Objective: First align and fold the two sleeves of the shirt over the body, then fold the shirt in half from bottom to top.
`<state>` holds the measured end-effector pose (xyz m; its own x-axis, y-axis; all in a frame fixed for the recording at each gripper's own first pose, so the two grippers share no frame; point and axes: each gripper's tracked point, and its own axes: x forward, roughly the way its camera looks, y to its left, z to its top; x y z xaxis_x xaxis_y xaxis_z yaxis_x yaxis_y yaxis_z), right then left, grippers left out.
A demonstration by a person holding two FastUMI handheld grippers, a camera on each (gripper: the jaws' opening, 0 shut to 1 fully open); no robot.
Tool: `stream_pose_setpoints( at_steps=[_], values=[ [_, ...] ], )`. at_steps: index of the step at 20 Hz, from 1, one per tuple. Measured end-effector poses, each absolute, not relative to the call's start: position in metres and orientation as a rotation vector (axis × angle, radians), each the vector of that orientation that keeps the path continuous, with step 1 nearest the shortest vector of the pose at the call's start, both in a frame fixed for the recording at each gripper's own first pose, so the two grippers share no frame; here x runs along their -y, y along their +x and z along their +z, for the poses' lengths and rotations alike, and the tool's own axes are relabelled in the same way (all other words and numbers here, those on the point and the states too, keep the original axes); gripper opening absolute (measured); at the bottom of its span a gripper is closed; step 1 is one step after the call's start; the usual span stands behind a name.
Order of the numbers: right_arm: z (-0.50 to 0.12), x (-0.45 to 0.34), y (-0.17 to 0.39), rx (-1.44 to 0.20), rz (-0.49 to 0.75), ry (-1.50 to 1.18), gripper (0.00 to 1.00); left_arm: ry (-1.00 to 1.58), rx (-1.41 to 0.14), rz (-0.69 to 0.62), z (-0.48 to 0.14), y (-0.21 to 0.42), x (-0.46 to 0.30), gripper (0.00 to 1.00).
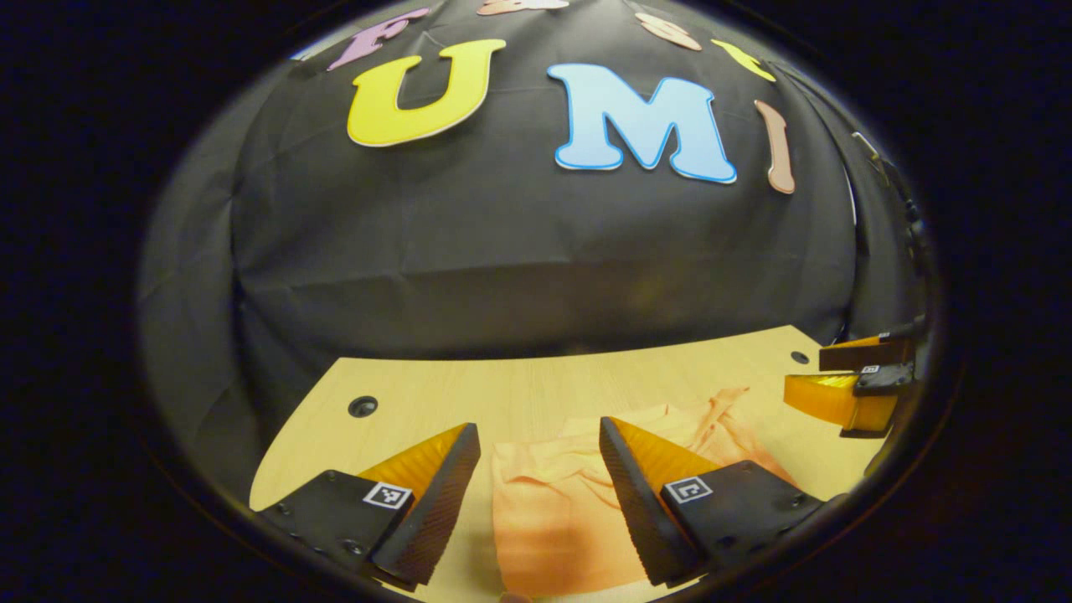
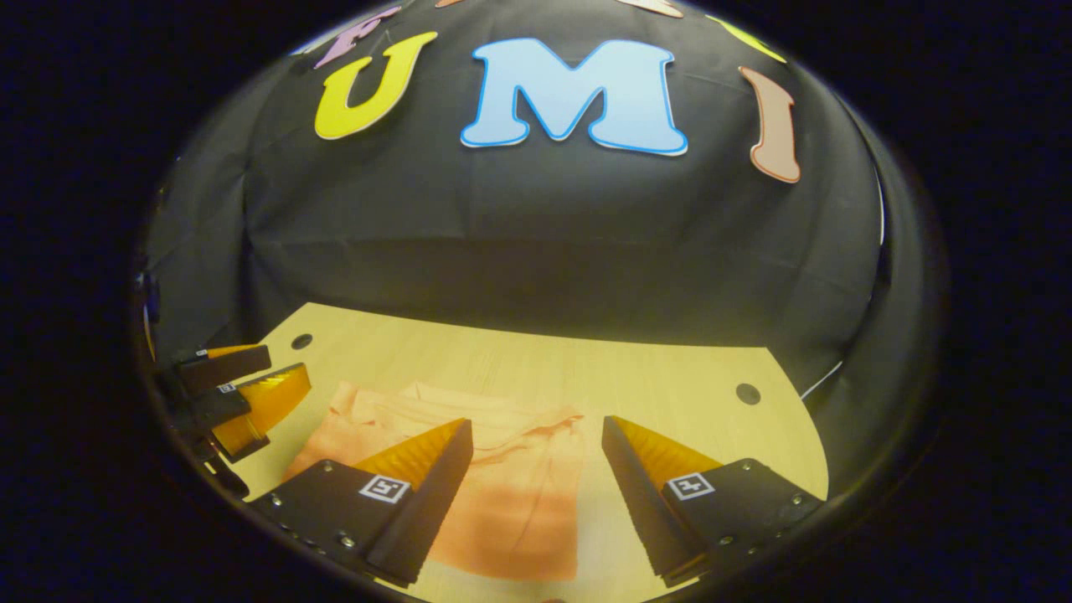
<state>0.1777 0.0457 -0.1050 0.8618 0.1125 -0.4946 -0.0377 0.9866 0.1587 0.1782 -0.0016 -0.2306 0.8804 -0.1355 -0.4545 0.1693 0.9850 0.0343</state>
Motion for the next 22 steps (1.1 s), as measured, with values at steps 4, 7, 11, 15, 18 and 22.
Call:
stream_pose_setpoints(
  at_steps=[4,7,11,15,18,22],
  values=[
    [-0.073,-0.036,0.146,-0.455,0.074,0.153,0.96,0.046,-0.385,-0.17,-0.194,0.152,0.007,0.95],
    [-0.051,-0.03,0.117,-0.389,0.069,0.143,0.95,0.029,-0.317,-0.172,-0.165,0.129,0.01,0.94],
    [-0.031,-0.029,0.084,-0.312,0.075,0.102,0.95,0.005,-0.249,-0.148,-0.132,0.096,0.016,0.95],
    [-0.016,-0.022,0.054,-0.233,0.088,0.056,0.95,0.005,-0.2,-0.113,-0.109,0.069,0.014,0.94],
    [-0.009,-0.017,0.042,-0.187,0.079,0.062,0.94,0.019,-0.178,-0.108,-0.099,0.051,0.015,0.93],
    [0.003,-0.01,0.028,-0.135,0.046,0.079,0.95,0.03,-0.15,-0.13,-0.086,0.039,0.018,0.95]
  ],
)
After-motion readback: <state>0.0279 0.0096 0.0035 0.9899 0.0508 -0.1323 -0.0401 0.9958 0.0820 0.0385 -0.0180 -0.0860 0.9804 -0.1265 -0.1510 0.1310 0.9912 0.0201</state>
